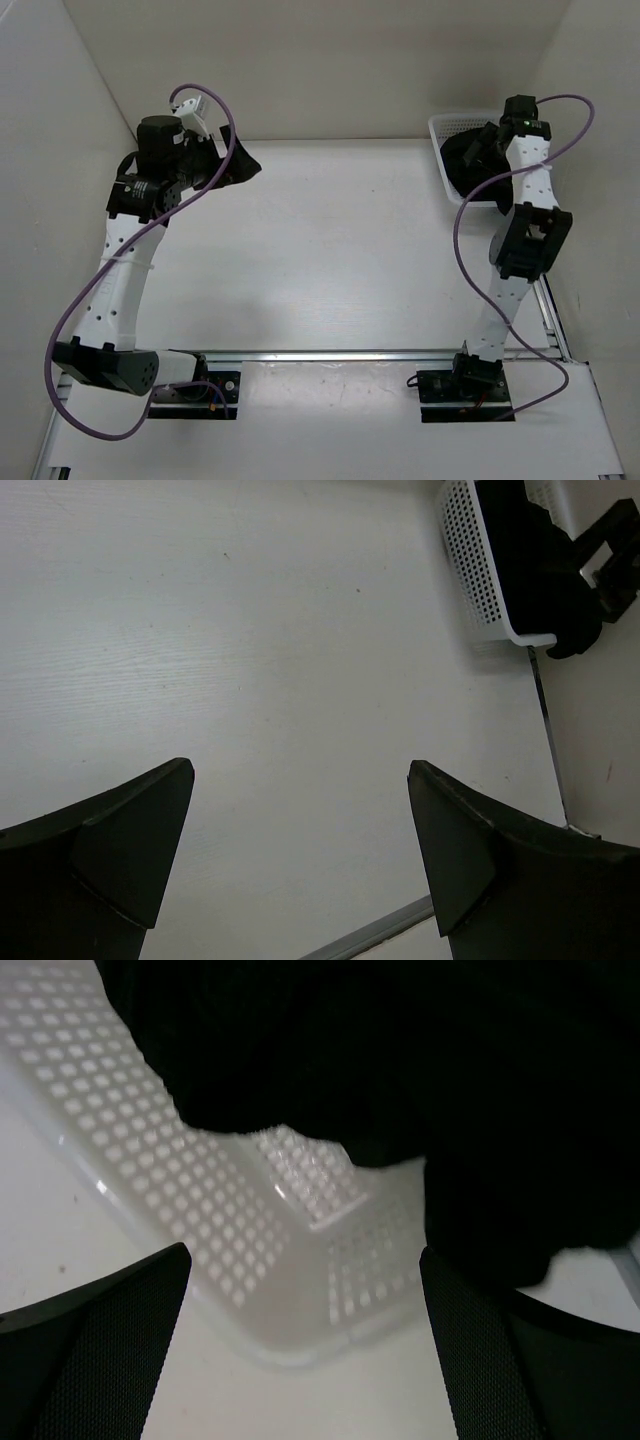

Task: Fold and stack the shorts
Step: Grab the shorts from the pile, then move the shorts to the center of the board

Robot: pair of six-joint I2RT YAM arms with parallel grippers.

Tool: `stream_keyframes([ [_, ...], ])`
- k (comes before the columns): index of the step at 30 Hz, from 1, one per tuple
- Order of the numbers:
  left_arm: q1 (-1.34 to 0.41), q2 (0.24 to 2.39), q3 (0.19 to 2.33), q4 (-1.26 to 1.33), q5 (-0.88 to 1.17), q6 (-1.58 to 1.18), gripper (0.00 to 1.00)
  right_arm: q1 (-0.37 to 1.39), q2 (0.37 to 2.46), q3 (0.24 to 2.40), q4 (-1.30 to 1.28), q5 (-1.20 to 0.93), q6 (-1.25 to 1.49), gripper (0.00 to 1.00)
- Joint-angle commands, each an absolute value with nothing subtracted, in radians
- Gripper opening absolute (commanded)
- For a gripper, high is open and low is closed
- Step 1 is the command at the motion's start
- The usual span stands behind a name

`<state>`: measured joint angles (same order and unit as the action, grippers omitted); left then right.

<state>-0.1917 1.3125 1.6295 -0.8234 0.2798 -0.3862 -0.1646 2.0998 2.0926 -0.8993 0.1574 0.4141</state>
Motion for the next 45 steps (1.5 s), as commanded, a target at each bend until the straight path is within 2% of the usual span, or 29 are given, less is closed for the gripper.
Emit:
stream_keyframes([
  [1,-0.187,1.336,1.618,-0.839,0.264,-0.388,0.99,-0.170,2.285,2.314,-0.931,0.081,0.405,1.00],
  [6,-0.187,1.403,1.609,-0.839,0.232,-0.368,0.99,-0.181,2.459,2.396,-0.810,0.069,0.486,0.98],
  [9,-0.187,1.434,1.609,-0.839,0.232,-0.359,0.99,-0.190,2.499,2.396,-0.726,0.048,0.517,0.84],
  [10,-0.187,1.449,1.609,-0.839,0.232,-0.359,0.99,-0.190,2.511,2.396,-0.706,0.034,0.517,0.75],
  [12,-0.187,1.463,1.618,-0.839,0.232,-0.348,0.99,-0.190,2.511,2.396,-0.658,-0.003,0.505,0.41],
  [13,-0.187,1.476,1.618,-0.839,0.223,-0.348,0.99,-0.190,2.496,2.396,-0.658,-0.003,0.505,0.16],
  [14,-0.187,1.476,1.618,-0.839,0.222,-0.348,0.99,-0.190,2.464,2.396,-0.658,-0.003,0.505,0.06],
  [15,-0.187,1.486,1.629,-0.848,0.222,-0.348,0.99,-0.190,2.442,2.382,-0.647,-0.003,0.505,0.00],
  [20,-0.187,1.496,1.629,-0.848,0.235,-0.357,0.99,-0.190,2.231,2.349,-0.618,-0.018,0.491,0.00],
  [25,-0.199,1.496,1.603,-0.848,0.215,-0.357,0.99,-0.144,2.045,2.434,-0.618,-0.121,0.472,0.00],
  [31,-0.126,1.434,1.592,-0.874,0.199,-0.451,0.99,0.012,1.788,2.462,-0.569,-0.276,0.463,0.00],
  [33,-0.059,1.407,1.592,-0.925,0.218,-0.465,0.99,0.121,1.731,2.438,-0.557,-0.276,0.417,0.00],
  [36,0.026,1.373,1.592,-0.956,0.261,-0.465,0.99,0.306,1.613,2.317,-0.557,-0.265,0.336,0.00],
  [37,0.063,1.353,1.592,-0.969,0.285,-0.465,0.99,0.462,1.515,2.154,-0.537,-0.237,0.289,0.00],
  [40,0.116,1.325,1.614,-0.979,0.295,-0.454,0.99,0.663,1.387,1.909,-0.502,-0.154,0.256,0.00],
  [42,0.117,1.313,1.640,-0.988,0.295,-0.454,0.99,0.783,1.336,1.654,-0.502,-0.080,0.299,0.00],
  [43,0.117,1.313,1.640,-0.988,0.304,-0.439,0.99,0.817,1.325,1.506,-0.502,-0.060,0.313,0.05],
  [45,0.117,1.313,1.623,-0.988,0.348,-0.428,0.99,0.895,1.293,1.384,-0.544,0.085,0.399,0.24],
])
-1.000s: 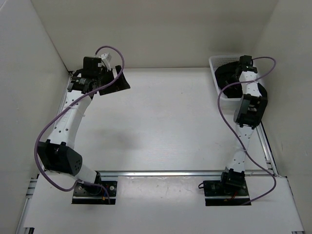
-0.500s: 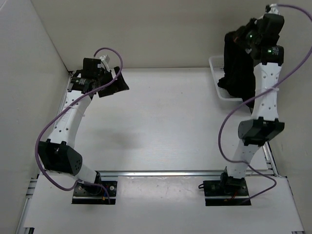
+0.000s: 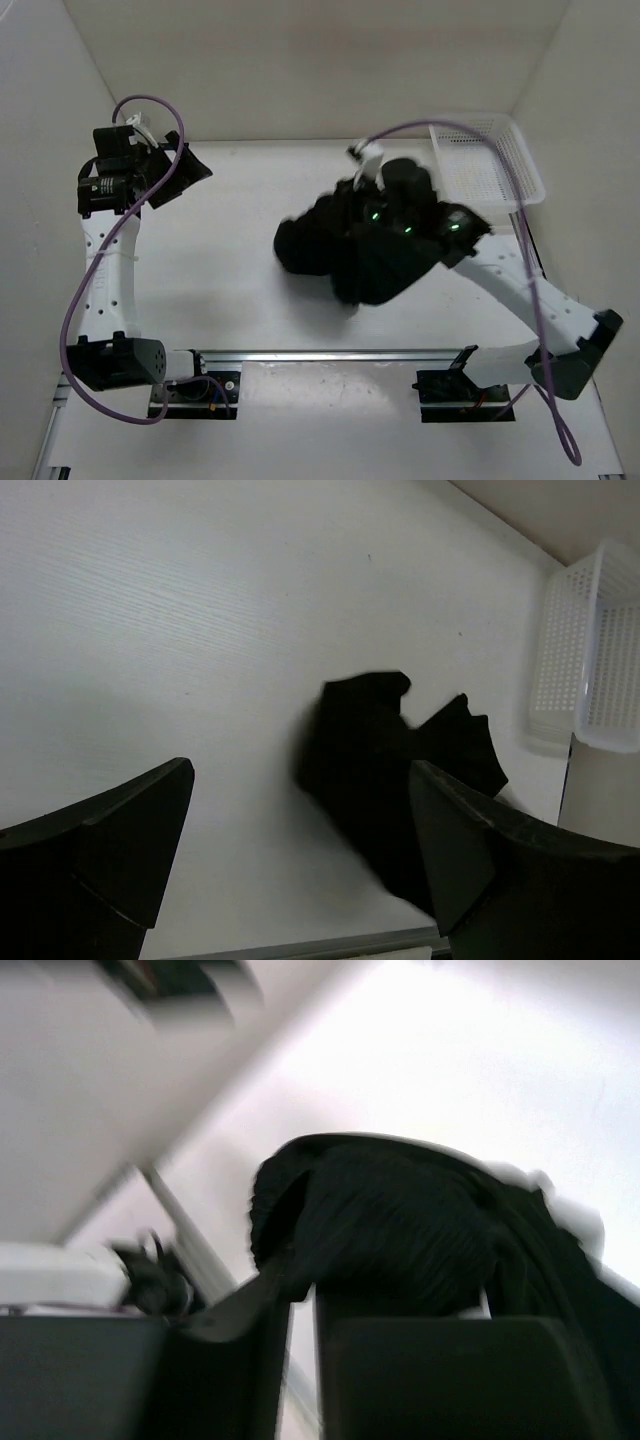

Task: Fold and stack the shorts
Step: Move the shorts to the center of the board, then flatten the shorts out

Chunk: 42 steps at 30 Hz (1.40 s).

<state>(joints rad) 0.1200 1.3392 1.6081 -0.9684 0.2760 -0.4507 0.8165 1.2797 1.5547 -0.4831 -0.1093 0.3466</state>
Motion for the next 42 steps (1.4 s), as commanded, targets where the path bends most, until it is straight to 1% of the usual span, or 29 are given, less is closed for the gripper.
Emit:
stream_keyframes([
  [1,0.117,1.313,1.609,-0.988,0.357,-0.414,0.99,0.908,1.276,1.329,-0.570,0.119,0.428,0.48],
  [2,0.117,1.313,1.592,-0.997,0.357,-0.414,0.99,0.908,1.257,1.237,-0.581,0.150,0.457,0.64],
  [3,0.106,1.313,1.569,-0.997,0.344,-0.404,0.99,0.908,1.212,1.201,-0.590,0.176,0.506,0.69],
  [4,0.095,1.313,1.519,-0.997,0.335,-0.403,0.99,0.899,1.192,1.174,-0.619,0.199,0.529,0.77],
  [6,0.095,1.304,1.456,-0.997,0.324,-0.403,0.98,0.846,1.149,1.143,-0.658,0.198,0.580,0.77],
  [7,0.086,1.304,1.383,-0.988,0.324,-0.419,0.94,0.827,1.140,1.134,-0.696,0.198,0.601,0.74],
  [8,0.075,1.295,1.343,-0.988,0.324,-0.428,0.81,0.812,1.140,1.134,-0.712,0.181,0.617,0.62],
  [10,0.057,1.285,1.231,-0.979,0.319,-0.460,0.63,0.773,1.140,1.109,-0.724,0.092,0.678,0.52],
  [11,0.057,1.276,1.191,-0.979,0.307,-0.472,0.56,0.762,1.140,1.082,-0.715,0.046,0.702,0.50],
  [12,0.057,1.276,1.151,-0.970,0.307,-0.483,0.53,0.753,1.152,1.066,-0.703,0.002,0.750,0.51],
  [13,0.057,1.266,1.081,-0.960,0.307,-0.498,0.55,0.753,1.161,1.051,-0.648,-0.044,0.767,0.56],
  [14,0.048,1.266,1.051,-0.937,0.324,-0.508,0.63,0.784,1.186,1.036,-0.620,-0.099,0.784,0.67],
  [15,0.048,1.266,1.025,-0.925,0.346,-0.508,0.74,0.801,1.201,1.026,-0.597,-0.100,0.799,0.72],
  [16,0.023,1.275,1.002,-0.916,0.347,-0.524,0.89,0.820,1.221,1.026,-0.577,-0.109,0.810,0.76],
  [17,0.012,1.285,0.964,-0.916,0.356,-0.543,0.92,0.853,1.271,1.046,-0.563,-0.109,0.810,0.80],
  [18,0.002,1.295,0.948,-0.905,0.356,-0.543,0.92,0.865,1.302,1.095,-0.554,-0.109,0.819,0.83],
  [22,-0.032,1.325,0.864,-0.849,0.367,-0.590,0.93,0.876,1.475,1.225,-0.545,-0.190,0.862,0.83],
  [23,-0.032,1.336,0.847,-0.836,0.367,-0.600,0.92,0.885,1.539,1.242,-0.532,-0.207,0.903,0.83],
  [25,-0.041,1.336,0.801,-0.827,0.388,-0.624,0.90,0.885,1.594,1.276,-0.491,-0.268,0.946,0.79],
  [27,-0.041,1.345,0.764,-0.796,0.388,-0.638,0.89,0.920,1.655,1.302,-0.489,-0.267,0.982,0.77],
  [32,-0.041,1.364,0.721,-0.758,0.388,-0.672,0.89,0.962,1.773,1.324,-0.476,-0.267,1.005,0.77],
  [33,-0.041,1.376,0.721,-0.758,0.388,-0.672,0.87,0.962,1.788,1.337,-0.476,-0.267,1.005,0.77],
  [35,-0.041,1.388,0.721,-0.744,0.400,-0.672,0.81,0.962,1.827,1.356,-0.476,-0.240,0.996,0.77],
  [36,-0.041,1.388,0.721,-0.744,0.400,-0.672,0.66,0.962,1.841,1.373,-0.476,-0.239,0.985,0.77],
  [37,-0.041,1.388,0.730,-0.744,0.400,-0.672,0.52,0.962,1.870,1.387,-0.485,-0.239,0.968,0.76],
  [39,-0.041,1.388,0.741,-0.744,0.400,-0.672,0.31,0.962,1.897,1.431,-0.494,-0.206,0.953,0.72],
  [40,-0.041,1.388,0.741,-0.744,0.411,-0.672,0.14,0.962,1.908,1.448,-0.520,-0.178,0.942,0.67],
  [41,-0.041,1.388,0.741,-0.744,0.411,-0.672,0.10,0.962,1.920,1.469,-0.520,-0.146,0.927,0.47],
  [42,-0.041,1.388,0.753,-0.744,0.411,-0.672,0.10,0.962,1.921,1.483,-0.532,-0.112,0.927,0.35],
])
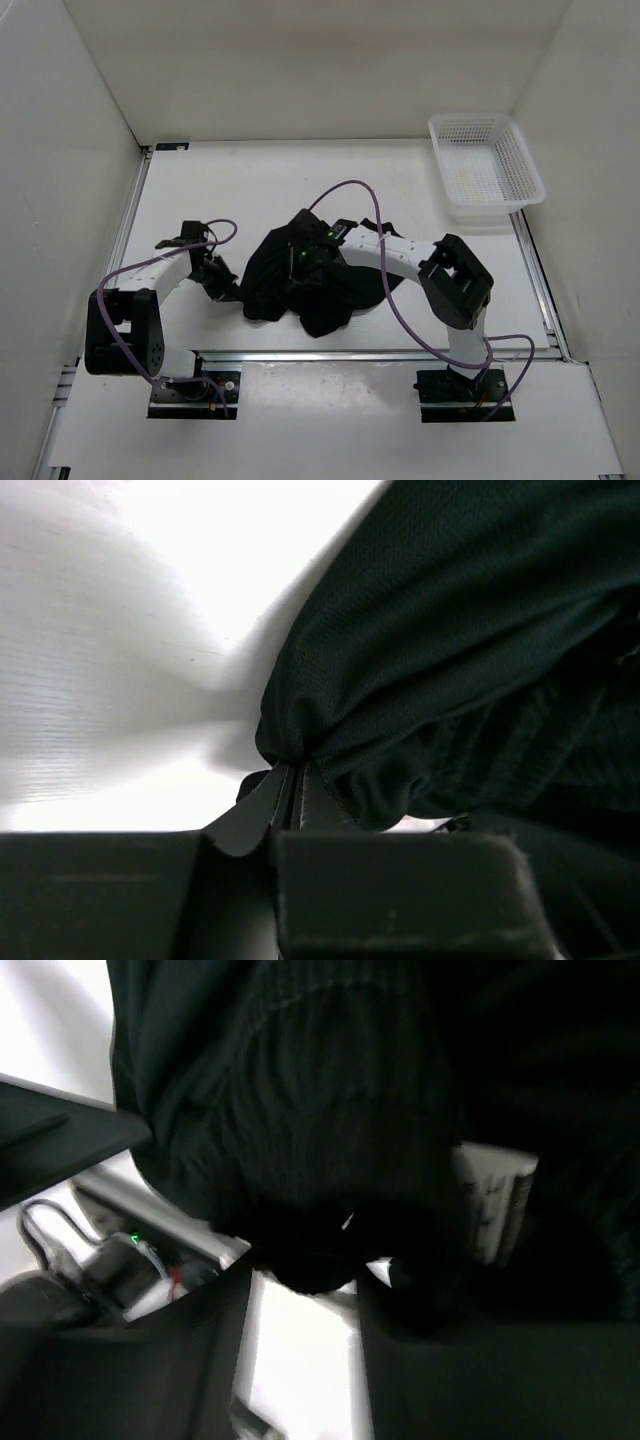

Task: Fold and stack the shorts
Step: Flatten the shorts out

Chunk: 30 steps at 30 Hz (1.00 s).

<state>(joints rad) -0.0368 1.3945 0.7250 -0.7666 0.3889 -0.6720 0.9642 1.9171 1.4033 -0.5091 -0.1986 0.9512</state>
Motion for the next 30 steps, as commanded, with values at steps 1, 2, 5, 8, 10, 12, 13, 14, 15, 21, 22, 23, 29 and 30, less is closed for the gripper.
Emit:
stream_keyframes([
  [1,-0.041,1.388,0.753,-0.744,0.422,-0.672,0.10,0.962,1.934,1.496,-0.541,-0.085,0.902,0.23],
  [2,-0.041,1.388,0.764,-0.744,0.422,-0.663,0.10,0.951,1.934,1.511,-0.564,-0.045,0.902,0.12],
  [5,-0.041,1.367,0.842,-0.773,0.422,-0.663,0.10,0.917,1.934,1.574,-0.584,-0.035,0.859,0.00],
  [8,-0.041,1.367,1.037,-0.875,0.358,-0.643,0.10,0.870,1.893,1.666,-0.603,-0.008,0.790,0.00],
  [10,-0.041,1.390,1.183,-0.934,0.306,-0.632,0.10,0.813,1.873,1.773,-0.613,-0.008,0.750,0.00],
  [12,-0.041,1.460,1.458,-1.033,0.291,-0.621,0.10,0.773,1.859,1.865,-0.626,-0.008,0.695,0.00],
  [13,-0.041,1.492,1.568,-1.076,0.282,-0.621,0.10,0.729,1.846,1.914,-0.636,-0.008,0.677,0.00],
  [14,-0.041,1.526,1.680,-1.121,0.282,-0.621,0.10,0.707,1.833,2.018,-0.637,-0.008,0.664,0.00],
  [15,-0.041,1.584,1.892,-1.159,0.282,-0.612,0.10,0.668,1.810,2.064,-0.650,-0.018,0.640,0.00],
  [21,-0.115,1.568,2.152,-1.198,0.345,-0.641,0.10,0.629,1.590,2.087,-0.611,-0.057,0.523,0.00],
  [22,-0.130,1.542,2.063,-1.180,0.345,-0.666,0.12,0.640,1.548,2.033,-0.585,-0.046,0.514,0.00],
  [23,-0.149,1.511,2.001,-1.161,0.360,-0.675,0.19,0.649,1.455,1.891,-0.569,-0.026,0.514,0.00],
  [29,-0.233,1.321,1.475,-0.997,0.319,-0.713,0.90,0.690,1.056,1.117,-0.529,0.138,0.574,0.00],
  [30,-0.233,1.321,1.438,-0.997,0.305,-0.713,0.89,0.690,1.016,1.032,-0.554,0.170,0.601,0.00],
])
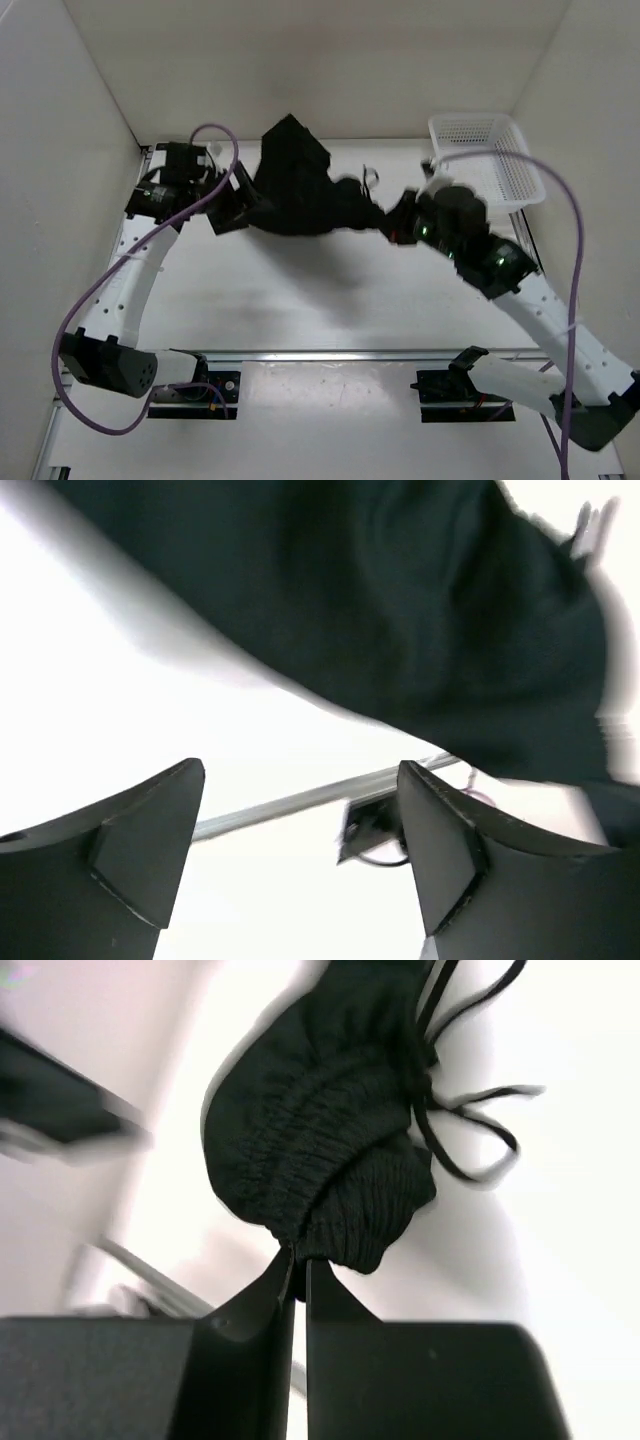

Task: Fold and stack the shorts
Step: Flatten the shorts out

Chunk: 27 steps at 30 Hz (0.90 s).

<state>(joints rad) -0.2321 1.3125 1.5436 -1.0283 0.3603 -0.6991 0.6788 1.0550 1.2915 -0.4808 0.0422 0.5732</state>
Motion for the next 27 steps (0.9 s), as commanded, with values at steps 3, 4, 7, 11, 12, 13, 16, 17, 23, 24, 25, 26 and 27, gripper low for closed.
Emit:
stream_keyframes([
  [3,-0.233,1.331,1.345,-0.988,0.246,-0.703,0.70,0.669,0.907,0.817,-0.664,0.239,0.711,0.40],
  [4,-0.233,1.357,1.324,-0.988,0.227,-0.703,0.61,0.657,0.881,0.793,-0.689,0.248,0.724,0.57],
  [7,-0.233,1.437,1.315,-0.979,0.193,-0.703,0.35,0.631,0.871,0.782,-0.768,0.258,0.777,0.78],
  [11,-0.253,1.552,1.333,-0.959,0.193,-0.692,0.32,0.568,0.942,0.822,-0.793,0.207,0.844,0.52],
  [12,-0.253,1.580,1.347,-0.945,0.193,-0.692,0.41,0.549,0.957,0.822,-0.793,0.172,0.857,0.44],
  [13,-0.267,1.610,1.364,-0.945,0.193,-0.680,0.53,0.507,0.985,0.813,-0.793,0.128,0.873,0.41],
  [16,-0.302,1.732,1.451,-0.945,0.193,-0.652,0.82,0.409,0.994,0.717,-0.694,-0.124,0.931,0.52],
  [17,-0.311,1.790,1.474,-0.945,0.180,-0.652,0.87,0.387,0.983,0.683,-0.657,-0.182,0.968,0.58],
  [23,-0.311,1.977,1.589,-0.945,0.169,-0.641,0.97,0.267,0.936,0.517,-0.494,-0.374,1.012,0.84],
  [24,-0.311,2.021,1.615,-0.933,0.169,-0.641,0.97,0.267,0.951,0.517,-0.476,-0.383,0.991,0.85],
  [25,-0.311,2.043,1.624,-0.933,0.169,-0.641,0.97,0.267,0.965,0.517,-0.465,-0.394,0.991,0.85],
  [26,-0.311,2.065,1.635,-0.921,0.178,-0.641,0.97,0.267,0.982,0.517,-0.448,-0.394,0.982,0.85],
  [27,-0.311,2.110,1.646,-0.920,0.178,-0.629,0.91,0.276,1.021,0.517,-0.431,-0.394,0.982,0.85],
])
